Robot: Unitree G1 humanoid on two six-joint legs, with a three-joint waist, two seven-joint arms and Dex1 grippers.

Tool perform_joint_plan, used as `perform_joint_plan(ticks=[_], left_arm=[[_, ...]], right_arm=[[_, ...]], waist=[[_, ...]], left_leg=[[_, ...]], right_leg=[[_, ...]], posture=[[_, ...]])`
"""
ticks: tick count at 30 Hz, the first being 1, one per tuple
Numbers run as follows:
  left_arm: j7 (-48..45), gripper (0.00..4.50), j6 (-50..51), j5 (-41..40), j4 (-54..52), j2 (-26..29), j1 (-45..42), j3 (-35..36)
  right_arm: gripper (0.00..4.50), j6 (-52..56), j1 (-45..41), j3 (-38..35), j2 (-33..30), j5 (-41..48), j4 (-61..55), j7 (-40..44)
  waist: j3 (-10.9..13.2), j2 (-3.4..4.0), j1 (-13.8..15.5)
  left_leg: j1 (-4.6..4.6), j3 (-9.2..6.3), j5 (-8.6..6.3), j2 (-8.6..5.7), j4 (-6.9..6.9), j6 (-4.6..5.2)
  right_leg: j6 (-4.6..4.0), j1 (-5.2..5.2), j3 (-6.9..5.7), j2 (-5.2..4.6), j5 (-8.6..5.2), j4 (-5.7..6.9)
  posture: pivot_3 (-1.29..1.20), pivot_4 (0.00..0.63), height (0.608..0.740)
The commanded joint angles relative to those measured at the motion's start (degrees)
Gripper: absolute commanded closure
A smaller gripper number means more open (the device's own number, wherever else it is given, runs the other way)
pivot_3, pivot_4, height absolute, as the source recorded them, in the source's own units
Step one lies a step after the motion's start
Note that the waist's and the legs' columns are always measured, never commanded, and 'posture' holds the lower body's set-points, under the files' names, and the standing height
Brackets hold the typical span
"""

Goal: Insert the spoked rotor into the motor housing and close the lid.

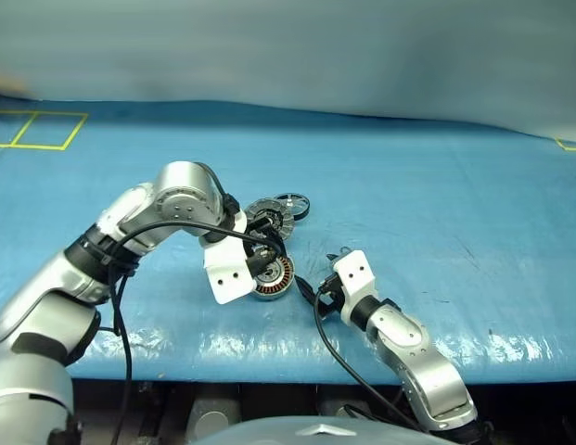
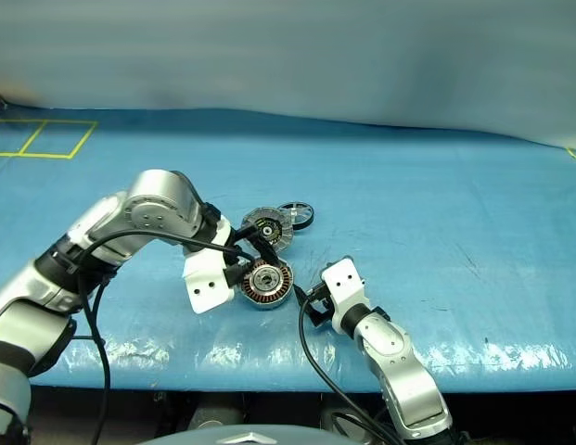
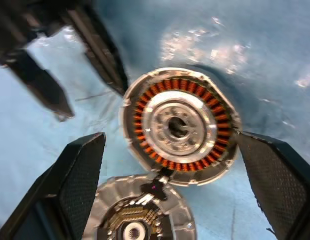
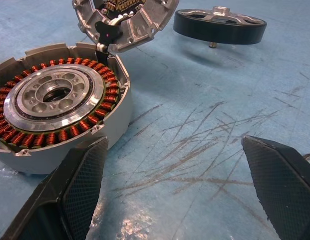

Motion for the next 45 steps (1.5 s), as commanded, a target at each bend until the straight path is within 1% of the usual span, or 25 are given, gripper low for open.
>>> perform_joint_plan(ticks=[1,2,4,7,9,13,16,19,22,25,35,45], left_arm=[[6.8,0.03,20.9,-9.3,-10.1,1.1,9.0,9.7],[9.8,0.03,29.0,-11.6,-12.9,0.8,12.4,12.6],[16.4,0.03,39.3,-15.5,-17.4,-1.1,19.0,17.9],[27.0,0.03,48.9,-20.7,-23.7,-6.3,28.8,25.0],[33.9,0.03,52.5,-21.6,-27.0,-10.5,35.1,28.2],[46.3,0.03,52.8,-19.5,-30.0,-19.1,45.7,30.6],[51.9,0.03,50.6,-17.9,-30.0,-23.7,51.8,29.6],[56.5,0.03,48.4,-16.2,-28.4,-27.6,55.5,28.2],[59.4,0.03,44.6,-13.6,-25.5,-30.1,58.6,25.8],[60.1,0.03,42.0,-11.8,-23.3,-30.4,60.1,23.4],[58.9,0.03,35.5,-14.1,-18.9,-31.7,61.9,20.7],[58.2,0.03,33.9,-14.0,-17.0,-31.8,61.7,18.1]], right_arm=[[0.0,-0.5,0.4,-1.2,-0.8,0.5,-3.3,0.6],[0.0,-0.5,0.6,-1.5,-1.0,0.6,-3.6,0.6],[0.0,-0.4,0.9,-2.1,-1.3,0.6,-4.1,0.6],[0.0,-0.4,1.3,-2.9,-1.7,0.7,-4.8,0.7],[0.0,-0.9,1.5,-3.6,-1.6,0.8,-5.0,0.4],[0.0,-2.6,1.5,-5.1,-0.6,0.4,-3.9,-0.7],[0.0,-3.8,0.7,-5.6,0.0,-0.5,-2.5,-1.8],[0.0,-4.8,-0.3,-6.0,0.3,-1.3,-1.5,-2.8],[0.0,-5.0,-1.3,-6.8,0.9,-2.2,-0.5,-4.6],[0.0,-4.4,-2.0,-7.3,1.5,-3.2,0.5,-6.0],[0.0,-0.7,-3.8,-9.4,5.2,-5.6,3.6,-12.5],[0.0,-0.3,-7.9,-9.7,9.5,-5.6,12.6,-14.5]], waist=[[0.0,0.09,-0.4],[0.0,0.06,-0.5],[0.1,0.11,-0.6],[0.1,0.12,-0.6],[0.1,0.09,-0.5],[0.1,0.09,-0.4],[0.1,0.07,-0.2],[0.1,0.07,0.0],[0.0,0.06,0.2],[0.0,0.06,0.2],[0.0,0.07,0.2],[0.1,0.11,0.1]], left_leg=[[0.02,0.0,0.0,0.0,0.0,0.0],[0.01,0.0,0.0,0.01,-0.01,0.0],[0.0,-0.05,0.0,0.03,0.01,0.0],[0.04,-0.06,0.0,0.05,0.05,0.0],[0.08,-0.06,0.0,0.05,0.06,0.0],[0.15,-0.06,0.0,0.04,0.08,-0.01],[0.26,-0.04,-0.01,0.04,0.09,-0.02],[0.29,-0.03,-0.01,0.04,0.1,-0.03],[0.3,-0.01,-0.02,0.03,0.1,-0.05],[0.27,0.01,-0.04,0.02,0.07,-0.08],[0.07,0.04,-0.06,0.03,-0.01,-0.1],[0.04,0.06,-0.06,0.03,-0.1,-0.11]], right_leg=[[0.0,0.0,0.01,0.0,0.0,0.01],[-0.01,0.0,0.01,0.0,0.0,0.02],[-0.02,-0.01,-0.03,0.04,-0.01,0.06],[-0.03,0.02,-0.04,0.05,-0.01,0.09],[-0.03,0.06,-0.03,0.05,-0.01,0.07],[-0.03,0.11,-0.03,0.05,-0.01,0.07],[-0.03,0.21,-0.02,0.05,0.0,0.04],[-0.06,0.21,-0.01,0.05,0.01,0.02],[-0.07,0.14,0.0,0.04,0.02,-0.03],[-0.07,0.09,0.01,0.02,0.01,-0.07],[-0.08,-0.07,0.01,0.02,0.01,-0.11],[-0.1,-0.13,0.01,0.0,0.01,-0.13]], posture=[[0.0,0.15,0.74],[0.0,0.15,0.74],[0.0,0.15,0.74],[0.0,0.15,0.74],[0.0,0.15,0.74],[0.0,0.15,0.74],[0.0,0.15,0.74],[0.0,0.15,0.74],[0.0,0.15,0.74],[0.0,0.15,0.74],[0.0,0.15,0.74],[0.0,0.15,0.74]])
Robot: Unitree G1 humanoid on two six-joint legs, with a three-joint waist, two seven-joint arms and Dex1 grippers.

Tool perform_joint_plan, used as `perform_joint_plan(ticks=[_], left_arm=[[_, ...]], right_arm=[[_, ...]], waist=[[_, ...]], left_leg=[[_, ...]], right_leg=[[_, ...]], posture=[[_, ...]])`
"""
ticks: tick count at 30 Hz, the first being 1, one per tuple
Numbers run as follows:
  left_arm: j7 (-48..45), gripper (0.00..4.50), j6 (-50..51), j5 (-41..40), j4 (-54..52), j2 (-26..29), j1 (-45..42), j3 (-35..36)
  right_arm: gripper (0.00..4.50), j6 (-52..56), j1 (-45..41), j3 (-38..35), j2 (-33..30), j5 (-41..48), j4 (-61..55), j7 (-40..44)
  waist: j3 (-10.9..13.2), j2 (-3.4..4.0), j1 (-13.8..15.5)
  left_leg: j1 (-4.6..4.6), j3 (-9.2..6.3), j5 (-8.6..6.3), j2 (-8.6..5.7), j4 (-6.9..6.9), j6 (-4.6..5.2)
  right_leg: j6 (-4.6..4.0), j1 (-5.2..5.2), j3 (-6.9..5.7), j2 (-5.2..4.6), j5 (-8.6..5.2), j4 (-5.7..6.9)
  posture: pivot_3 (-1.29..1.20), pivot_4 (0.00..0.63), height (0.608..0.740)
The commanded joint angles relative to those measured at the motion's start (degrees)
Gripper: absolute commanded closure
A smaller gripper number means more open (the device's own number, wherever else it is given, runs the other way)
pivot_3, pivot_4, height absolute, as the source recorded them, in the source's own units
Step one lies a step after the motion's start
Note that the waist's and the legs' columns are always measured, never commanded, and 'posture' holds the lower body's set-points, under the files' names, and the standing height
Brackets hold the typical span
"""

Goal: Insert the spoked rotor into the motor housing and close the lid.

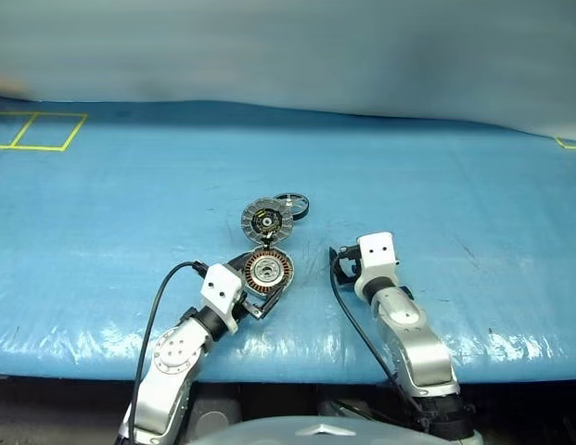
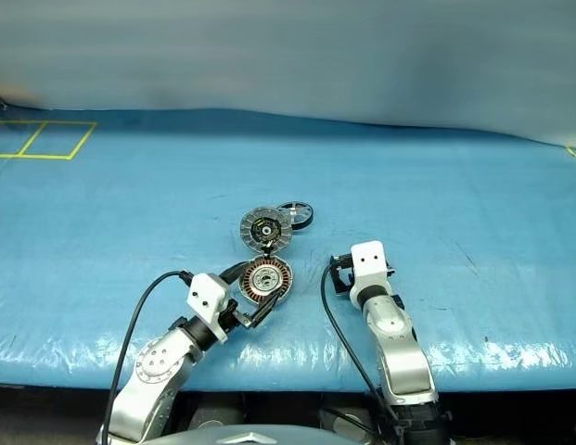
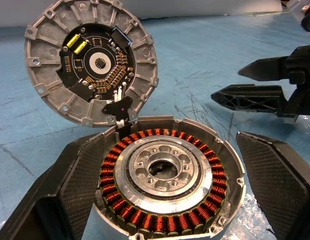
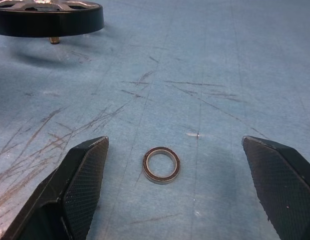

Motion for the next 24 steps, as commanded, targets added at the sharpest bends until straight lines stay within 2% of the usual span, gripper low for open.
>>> perform_joint_plan(ticks=[1,3,6,16,20,24], left_arm=[[-0.3,0.03,-1.5,-0.6,-0.3,-0.2,0.1,-0.5],[-0.3,0.03,-1.6,-0.7,-0.3,-0.1,0.2,-0.5],[-0.2,0.0,-1.8,-0.6,-0.5,0.0,0.2,-0.4],[0.0,0.0,-1.7,-0.6,-0.4,0.3,0.4,-0.4],[-0.4,0.0,-1.4,-0.5,-0.3,0.6,0.0,-0.6],[-1.2,0.0,-1.9,-0.9,-0.1,0.7,-0.2,-0.8]], right_arm=[[0.0,1.0,-1.4,-0.5,1.2,0.2,1.7,-0.6],[0.0,2.0,-1.9,-0.7,1.8,-0.3,3.5,-1.6],[0.6,3.8,-1.7,-1.3,2.6,-0.5,5.1,-2.5],[3.8,4.6,8.3,0.1,1.1,-0.8,2.0,-1.6],[3.84,5.9,11.3,1.2,-0.7,-0.1,-3.5,1.0],[3.84,5.0,12.0,7.2,-9.7,-1.1,-14.1,9.7]], waist=[[0.0,0.0,0.0],[0.0,0.01,-0.2],[0.0,0.0,-0.2],[-1.2,-0.14,0.4],[-1.3,-0.26,0.4],[-1.2,-0.14,0.3]], left_leg=[[0.0,0.0,0.0,0.0,-0.02,0.0],[0.04,0.0,0.0,0.0,-0.06,0.0],[0.07,0.0,0.0,0.0,-0.05,0.0],[0.34,0.01,-0.09,-0.1,-0.29,-0.08],[0.5,0.07,-0.28,-0.09,-0.31,-0.08],[0.49,0.21,-0.38,-0.09,-0.32,-0.06]], right_leg=[[0.0,-0.01,0.0,0.0,0.0,-0.01],[-0.01,0.0,0.0,0.0,-0.01,-0.01],[-0.01,0.03,0.0,0.0,-0.01,-0.01],[-0.01,0.18,-0.07,-0.23,-0.03,-0.65],[-0.01,0.42,-0.06,-0.28,-0.03,-0.93],[0.01,0.35,-0.06,-0.36,-0.04,-0.98]], posture=[[0.0,0.15,0.74],[0.0,0.15,0.74],[0.0,0.15,0.74],[0.0,0.15,0.74],[0.0,0.15,0.74],[0.0,0.15,0.74]])
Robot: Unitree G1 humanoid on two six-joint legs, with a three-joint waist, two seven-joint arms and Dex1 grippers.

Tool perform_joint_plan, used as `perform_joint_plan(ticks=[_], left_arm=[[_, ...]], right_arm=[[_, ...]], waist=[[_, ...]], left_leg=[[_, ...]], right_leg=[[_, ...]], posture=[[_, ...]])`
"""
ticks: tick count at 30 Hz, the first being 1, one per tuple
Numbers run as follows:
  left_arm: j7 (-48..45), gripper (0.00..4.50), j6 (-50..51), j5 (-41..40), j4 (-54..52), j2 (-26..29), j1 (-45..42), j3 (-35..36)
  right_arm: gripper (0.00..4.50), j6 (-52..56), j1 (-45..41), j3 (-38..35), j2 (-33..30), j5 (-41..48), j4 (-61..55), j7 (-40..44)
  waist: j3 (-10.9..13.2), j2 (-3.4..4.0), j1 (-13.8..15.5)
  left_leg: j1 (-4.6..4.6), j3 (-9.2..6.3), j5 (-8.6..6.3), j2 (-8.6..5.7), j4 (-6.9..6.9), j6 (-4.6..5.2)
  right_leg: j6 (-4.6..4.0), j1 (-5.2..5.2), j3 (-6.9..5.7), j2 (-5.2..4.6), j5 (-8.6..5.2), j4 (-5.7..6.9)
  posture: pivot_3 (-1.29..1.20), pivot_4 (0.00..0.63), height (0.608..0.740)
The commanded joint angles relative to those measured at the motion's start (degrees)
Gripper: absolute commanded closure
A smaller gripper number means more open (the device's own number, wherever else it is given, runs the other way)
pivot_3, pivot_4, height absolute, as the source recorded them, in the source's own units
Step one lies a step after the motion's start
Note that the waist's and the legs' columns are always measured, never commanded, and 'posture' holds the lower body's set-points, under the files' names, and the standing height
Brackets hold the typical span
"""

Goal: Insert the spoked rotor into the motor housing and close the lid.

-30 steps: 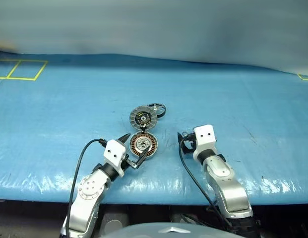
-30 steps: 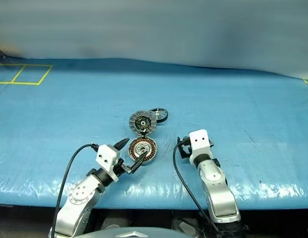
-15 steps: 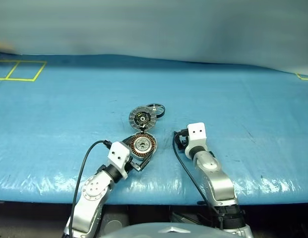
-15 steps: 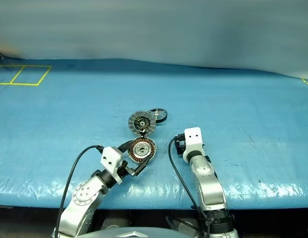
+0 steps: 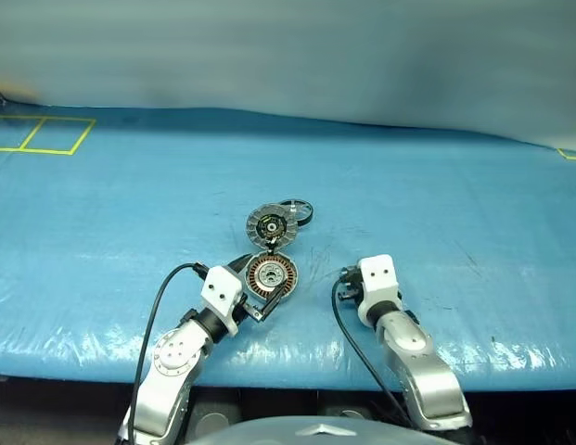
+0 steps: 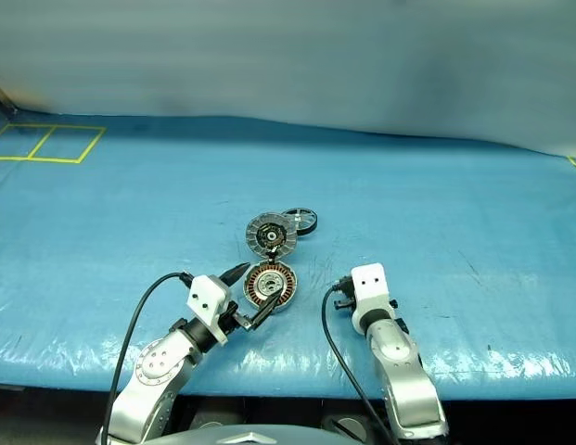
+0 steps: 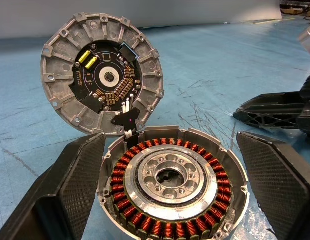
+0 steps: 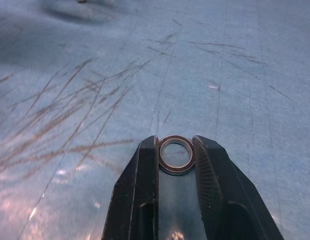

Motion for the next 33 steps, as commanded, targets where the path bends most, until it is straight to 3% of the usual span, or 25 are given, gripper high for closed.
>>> perform_joint_plan(ticks=[1,8,15,33], left_arm=[[-1.0,0.0,-1.4,-0.7,-0.2,0.0,-0.6,-0.8],[-1.4,0.0,-6.6,0.3,2.3,0.0,0.1,-1.1],[-0.9,0.0,-10.9,-0.7,2.3,0.6,4.1,1.4],[0.5,0.0,-14.8,0.7,5.8,2.4,9.6,2.7]], right_arm=[[3.84,1.3,-0.3,4.4,-5.2,-0.7,-6.2,6.4],[3.84,2.4,-8.4,8.2,-5.1,0.7,-10.3,9.9],[3.84,3.2,-14.2,14.9,-4.0,-0.6,-7.1,11.6],[3.84,-0.7,-17.9,19.4,-1.1,-0.3,1.6,15.0]], waist=[[0.1,0.06,-0.1],[0.5,0.13,-0.5],[0.6,0.13,-0.2],[0.6,0.13,-0.2]], left_leg=[[-0.02,0.02,0.0,0.01,-0.03,0.01],[-0.1,0.1,0.0,0.08,-0.02,0.02],[-0.61,0.08,-0.04,0.07,-0.04,0.1],[-0.56,0.1,-0.04,0.08,0.01,0.11]], right_leg=[[0.0,-0.06,0.0,0.0,0.0,0.0],[0.0,-0.23,0.03,0.08,0.0,0.06],[-0.01,-0.34,0.02,0.1,0.03,0.03],[0.01,-0.66,0.02,0.11,0.02,0.08]], posture=[[0.0,0.15,0.74],[0.0,0.15,0.74],[0.0,0.15,0.74],[0.0,0.15,0.74]])
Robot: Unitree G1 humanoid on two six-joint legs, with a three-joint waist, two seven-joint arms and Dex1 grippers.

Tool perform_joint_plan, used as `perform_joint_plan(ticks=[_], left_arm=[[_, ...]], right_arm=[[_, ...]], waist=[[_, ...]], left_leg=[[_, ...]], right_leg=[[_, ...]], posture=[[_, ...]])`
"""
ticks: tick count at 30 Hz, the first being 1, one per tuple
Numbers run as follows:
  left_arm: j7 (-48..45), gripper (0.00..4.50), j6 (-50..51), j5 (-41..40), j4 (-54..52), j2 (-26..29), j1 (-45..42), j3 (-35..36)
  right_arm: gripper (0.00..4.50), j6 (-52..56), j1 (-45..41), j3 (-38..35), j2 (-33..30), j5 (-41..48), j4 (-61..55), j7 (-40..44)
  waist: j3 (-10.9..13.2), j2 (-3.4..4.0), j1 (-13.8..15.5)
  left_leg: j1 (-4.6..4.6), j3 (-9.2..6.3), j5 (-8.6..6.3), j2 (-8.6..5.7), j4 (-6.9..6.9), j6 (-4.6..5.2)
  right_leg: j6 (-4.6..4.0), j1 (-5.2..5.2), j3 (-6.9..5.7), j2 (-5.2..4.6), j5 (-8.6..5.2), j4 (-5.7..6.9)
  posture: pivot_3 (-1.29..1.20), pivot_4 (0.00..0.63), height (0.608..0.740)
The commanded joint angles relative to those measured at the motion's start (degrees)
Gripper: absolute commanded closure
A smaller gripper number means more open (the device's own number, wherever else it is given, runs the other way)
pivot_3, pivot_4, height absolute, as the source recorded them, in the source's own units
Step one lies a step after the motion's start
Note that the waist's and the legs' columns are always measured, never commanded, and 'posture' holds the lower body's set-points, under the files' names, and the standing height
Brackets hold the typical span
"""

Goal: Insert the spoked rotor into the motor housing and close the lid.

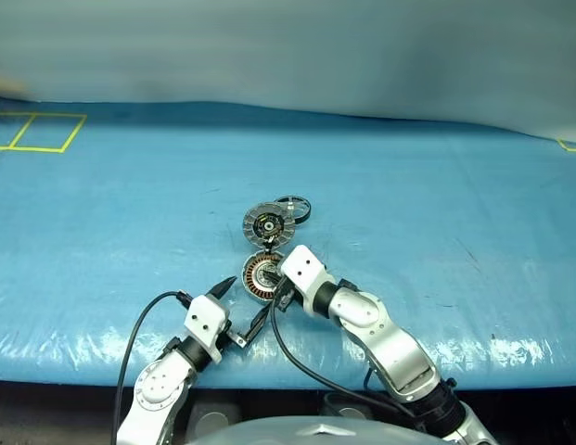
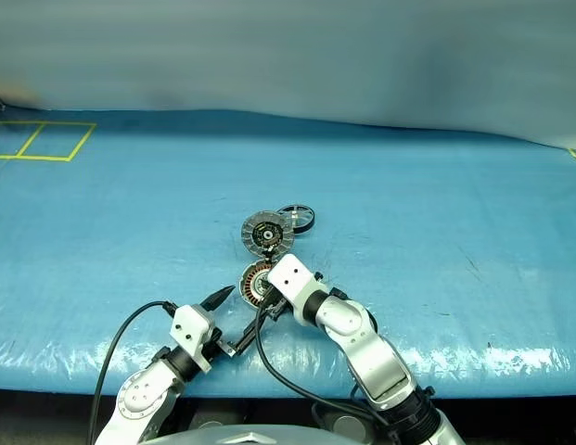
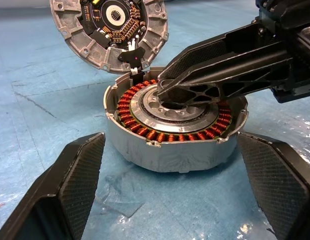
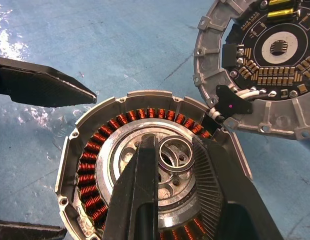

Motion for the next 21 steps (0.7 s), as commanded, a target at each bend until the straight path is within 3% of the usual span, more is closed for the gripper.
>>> perform_joint_plan(ticks=[1,21], left_arm=[[0.6,0.0,-2.5,0.1,0.9,-0.2,0.7,0.7],[-0.7,0.0,-6.0,-0.5,5.5,-0.3,0.5,0.4]], right_arm=[[3.84,-0.7,-0.2,0.4,0.4,0.2,-1.1,0.6],[3.84,1.3,1.4,0.4,-1.5,0.3,-3.0,2.0]], waist=[[0.0,0.0,0.0],[0.0,0.0,0.0]], left_leg=[[0.0,0.0,0.0,0.0,0.01,0.0],[0.04,0.0,0.0,0.0,0.03,0.0]], right_leg=[[0.0,0.0,0.0,0.0,0.0,0.0],[0.01,0.06,0.0,0.0,0.0,0.02]], posture=[[0.0,0.15,0.74],[0.0,0.15,0.74]])
